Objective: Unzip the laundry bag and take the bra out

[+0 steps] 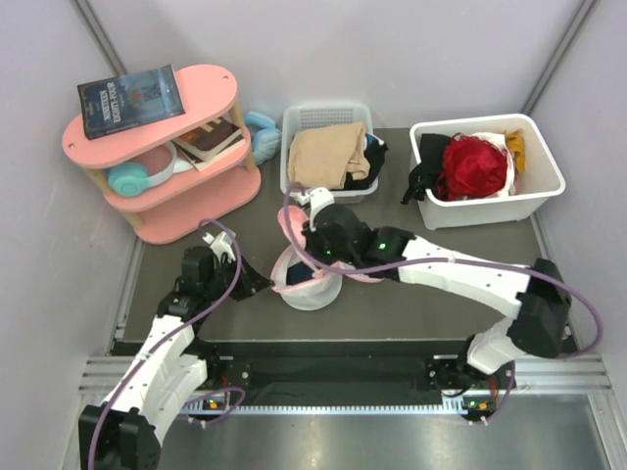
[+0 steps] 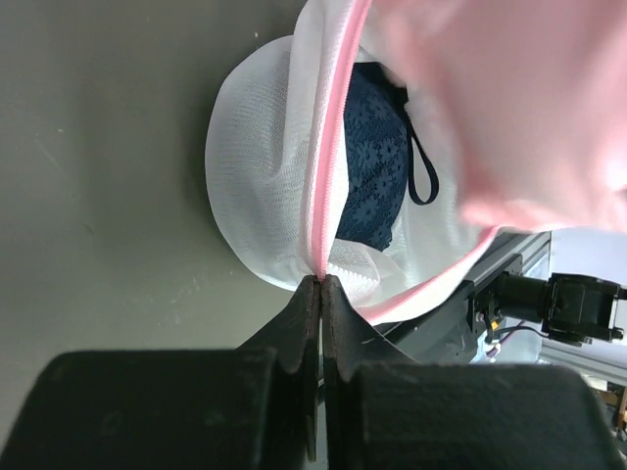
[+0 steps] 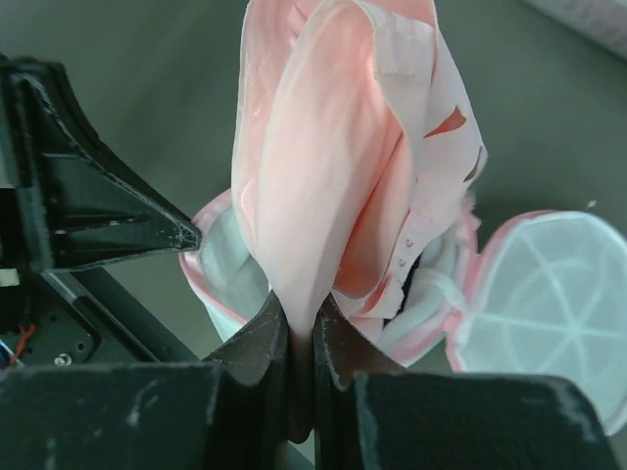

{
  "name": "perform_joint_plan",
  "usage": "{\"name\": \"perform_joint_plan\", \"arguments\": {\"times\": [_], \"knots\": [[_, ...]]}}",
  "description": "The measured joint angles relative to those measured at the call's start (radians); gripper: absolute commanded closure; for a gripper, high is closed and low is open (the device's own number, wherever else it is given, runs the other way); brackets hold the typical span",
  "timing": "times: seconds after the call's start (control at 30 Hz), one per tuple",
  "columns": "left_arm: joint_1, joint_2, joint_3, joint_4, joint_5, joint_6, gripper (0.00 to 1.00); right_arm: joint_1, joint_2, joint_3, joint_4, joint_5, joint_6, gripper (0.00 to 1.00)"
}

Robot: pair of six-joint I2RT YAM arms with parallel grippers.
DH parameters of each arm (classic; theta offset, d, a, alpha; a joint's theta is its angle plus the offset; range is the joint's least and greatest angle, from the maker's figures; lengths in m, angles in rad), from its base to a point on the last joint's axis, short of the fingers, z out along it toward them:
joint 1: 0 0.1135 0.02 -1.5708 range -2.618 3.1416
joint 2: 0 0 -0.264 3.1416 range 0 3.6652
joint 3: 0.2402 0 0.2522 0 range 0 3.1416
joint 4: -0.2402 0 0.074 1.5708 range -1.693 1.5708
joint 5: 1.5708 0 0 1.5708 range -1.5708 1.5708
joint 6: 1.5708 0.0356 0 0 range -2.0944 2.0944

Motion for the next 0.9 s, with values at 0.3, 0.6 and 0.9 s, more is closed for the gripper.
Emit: {"name": "perform_joint_plan", "arguments": {"times": [0.3,0.6,0.9], "knots": [[0.000,0.008,0.000,0.001,-0.010,-0.010,1.00,-0.238,-0.227,0.094,-0.145,0.012,-0.032,1.00],[0.000,0.018,0.000,0.003,-0.010,-0.015,1.00,-0.669,-0.363,0.332,-0.221,0.041,-0.206,1.00],[0.000,0.018,0.007,0.002,-0.010,-0.016,1.00,-1.065,-0.224,0.419,-0.230,-0.051,-0.271,1.00]]}}
